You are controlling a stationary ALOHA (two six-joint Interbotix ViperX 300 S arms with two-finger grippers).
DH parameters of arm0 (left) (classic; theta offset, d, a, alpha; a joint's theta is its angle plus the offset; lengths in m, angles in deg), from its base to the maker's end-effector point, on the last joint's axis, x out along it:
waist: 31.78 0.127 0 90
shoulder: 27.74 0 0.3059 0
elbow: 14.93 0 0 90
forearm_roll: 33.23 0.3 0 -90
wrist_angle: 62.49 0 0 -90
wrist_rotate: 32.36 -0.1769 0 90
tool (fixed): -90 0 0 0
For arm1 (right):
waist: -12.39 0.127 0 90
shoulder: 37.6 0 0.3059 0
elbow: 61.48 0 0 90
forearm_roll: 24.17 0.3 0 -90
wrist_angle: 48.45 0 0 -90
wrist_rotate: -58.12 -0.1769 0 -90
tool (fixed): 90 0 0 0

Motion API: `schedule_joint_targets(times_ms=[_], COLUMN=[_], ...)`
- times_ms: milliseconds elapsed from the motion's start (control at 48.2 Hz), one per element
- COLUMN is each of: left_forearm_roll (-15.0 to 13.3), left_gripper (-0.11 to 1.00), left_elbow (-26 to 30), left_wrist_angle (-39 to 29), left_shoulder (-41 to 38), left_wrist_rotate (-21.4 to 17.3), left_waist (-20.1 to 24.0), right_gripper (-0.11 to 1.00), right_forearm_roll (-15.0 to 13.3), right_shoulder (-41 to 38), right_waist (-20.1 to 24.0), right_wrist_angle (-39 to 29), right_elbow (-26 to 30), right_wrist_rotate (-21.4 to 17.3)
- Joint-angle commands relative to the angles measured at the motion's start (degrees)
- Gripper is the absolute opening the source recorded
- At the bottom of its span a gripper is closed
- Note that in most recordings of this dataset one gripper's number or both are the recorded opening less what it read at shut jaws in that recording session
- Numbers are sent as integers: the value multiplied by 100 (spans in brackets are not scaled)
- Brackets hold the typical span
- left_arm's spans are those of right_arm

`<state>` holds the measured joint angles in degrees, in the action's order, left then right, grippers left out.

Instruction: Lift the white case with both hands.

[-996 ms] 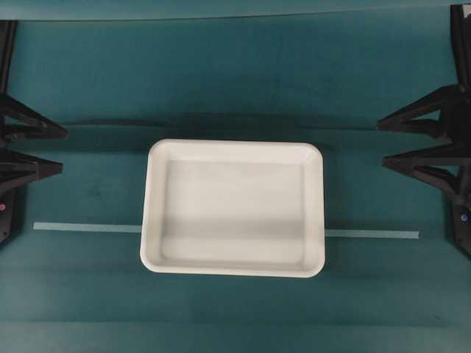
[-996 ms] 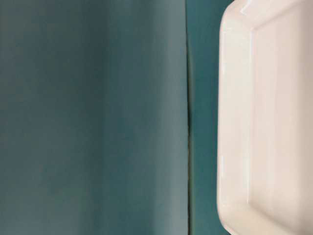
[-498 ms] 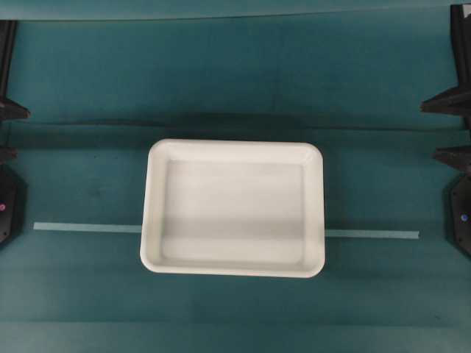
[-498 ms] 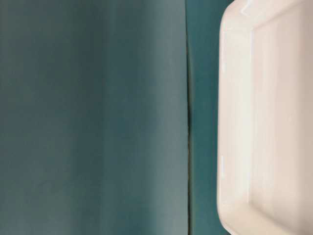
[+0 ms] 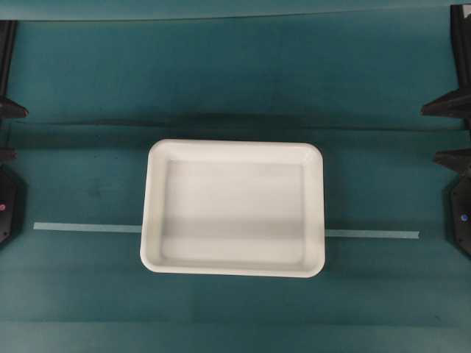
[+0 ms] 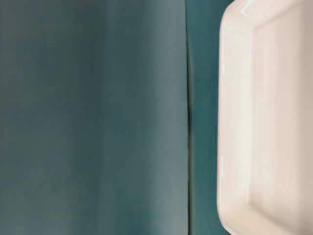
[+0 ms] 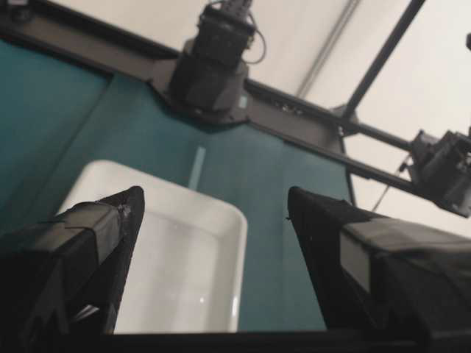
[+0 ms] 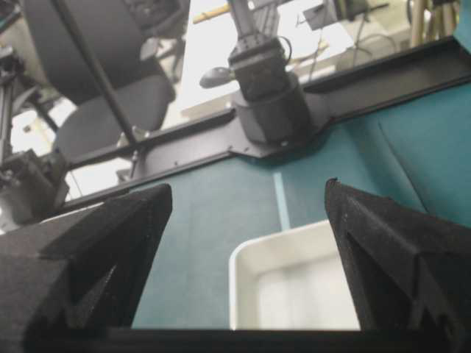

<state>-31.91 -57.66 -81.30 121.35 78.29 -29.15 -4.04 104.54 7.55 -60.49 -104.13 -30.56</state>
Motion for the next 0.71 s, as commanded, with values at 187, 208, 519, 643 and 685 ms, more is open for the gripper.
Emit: schedule_joint_targets(times_ms=[187, 208, 519, 643, 685], left_forearm_roll=[26, 26, 26, 26, 26], left_gripper=[86, 86, 86, 86, 86], left_elbow=[105, 97, 62, 26, 26], left_wrist_angle=[35, 35, 35, 35, 44], left_shoulder=[-176, -176, -176, -167, -167], left_wrist_rotate=[-167, -176, -299, -299, -299], left_waist=[-9, -9, -9, -9, -9], right_gripper=[89, 89, 89, 89, 89], right_forearm_roll=[-18, -18, -18, -18, -18], right_shoulder=[-79, -70, -79, -70, -70], right_waist=[9, 9, 9, 9, 9], right_wrist_angle=[26, 26, 26, 26, 26], right_elbow=[79, 79, 79, 79, 79], right_wrist_rotate=[35, 35, 44, 44, 44])
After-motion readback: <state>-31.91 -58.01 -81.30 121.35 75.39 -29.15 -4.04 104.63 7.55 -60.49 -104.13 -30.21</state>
